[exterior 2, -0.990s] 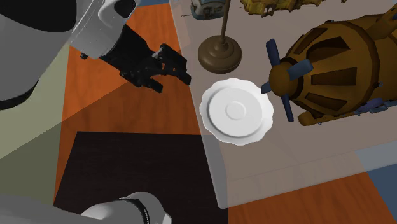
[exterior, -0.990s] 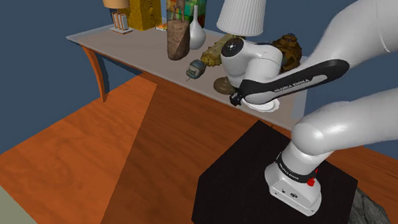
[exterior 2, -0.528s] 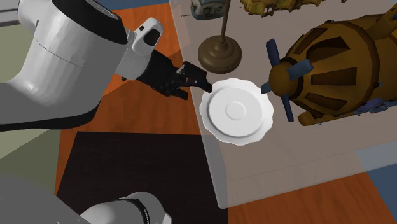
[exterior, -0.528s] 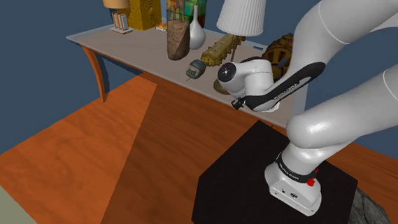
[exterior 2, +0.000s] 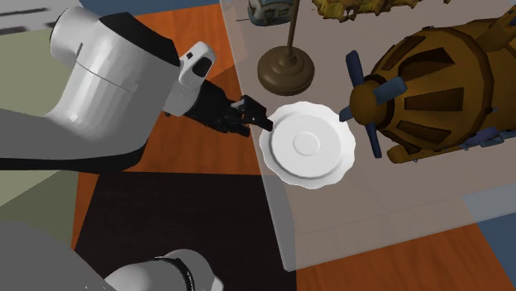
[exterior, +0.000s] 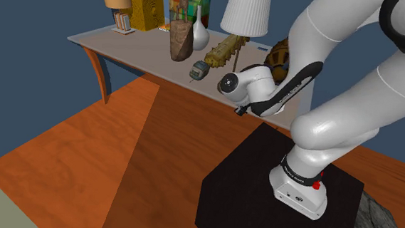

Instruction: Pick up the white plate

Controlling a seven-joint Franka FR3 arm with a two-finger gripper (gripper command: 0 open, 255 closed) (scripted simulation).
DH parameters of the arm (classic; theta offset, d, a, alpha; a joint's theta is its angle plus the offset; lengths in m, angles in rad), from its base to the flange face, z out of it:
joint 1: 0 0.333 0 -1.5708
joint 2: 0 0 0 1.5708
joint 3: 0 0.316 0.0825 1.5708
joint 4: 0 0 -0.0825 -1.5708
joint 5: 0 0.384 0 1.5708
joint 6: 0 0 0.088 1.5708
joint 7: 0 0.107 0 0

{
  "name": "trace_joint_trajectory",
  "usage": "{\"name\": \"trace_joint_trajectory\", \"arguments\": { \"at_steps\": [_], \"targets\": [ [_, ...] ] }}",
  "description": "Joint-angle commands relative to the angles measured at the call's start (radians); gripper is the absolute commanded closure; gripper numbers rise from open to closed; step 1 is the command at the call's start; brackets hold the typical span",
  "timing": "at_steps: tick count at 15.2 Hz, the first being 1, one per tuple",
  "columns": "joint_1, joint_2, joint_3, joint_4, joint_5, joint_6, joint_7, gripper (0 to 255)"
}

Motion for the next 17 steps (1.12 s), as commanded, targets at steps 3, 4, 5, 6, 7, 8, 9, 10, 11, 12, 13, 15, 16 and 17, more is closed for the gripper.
{"name": "trace_joint_trajectory", "arguments": {
  "at_steps": [3,4,5,6,7,8,9,10,11,12,13,15,16,17],
  "targets": [
    [-0.005,0.009,-0.001,0.007,-0.011,-0.01,0.007,255],
    [-0.002,0.002,-0.002,0.008,-0.001,-0.012,-0.004,255],
    [0.0,0.0,-0.002,0.009,0.005,-0.014,-0.008,255],
    [0.008,-0.007,0.002,0.006,0.018,-0.016,-0.011,255],
    [0.007,-0.005,0.002,0.008,0.017,-0.017,-0.011,255],
    [0.014,-0.024,-0.002,0.001,0.036,-0.016,-0.03,255],
    [-0.01,0.003,0.006,0.003,-0.006,-0.008,0.005,255],
    [-0.001,-0.019,0.001,-0.001,0.017,-0.008,-0.021,255],
    [0.007,-0.041,-0.004,-0.005,0.039,-0.009,-0.046,255],
    [0.015,-0.062,-0.009,-0.008,0.061,-0.011,-0.07,255],
    [0.023,-0.083,-0.015,-0.011,0.082,-0.014,-0.095,255],
    [0.041,-0.123,-0.028,-0.015,0.122,-0.023,-0.143,255],
    [0.05,-0.142,-0.034,-0.017,0.141,-0.028,-0.166,255],
    [0.06,-0.161,-0.041,-0.018,0.159,-0.034,-0.188,255]
  ]
}}
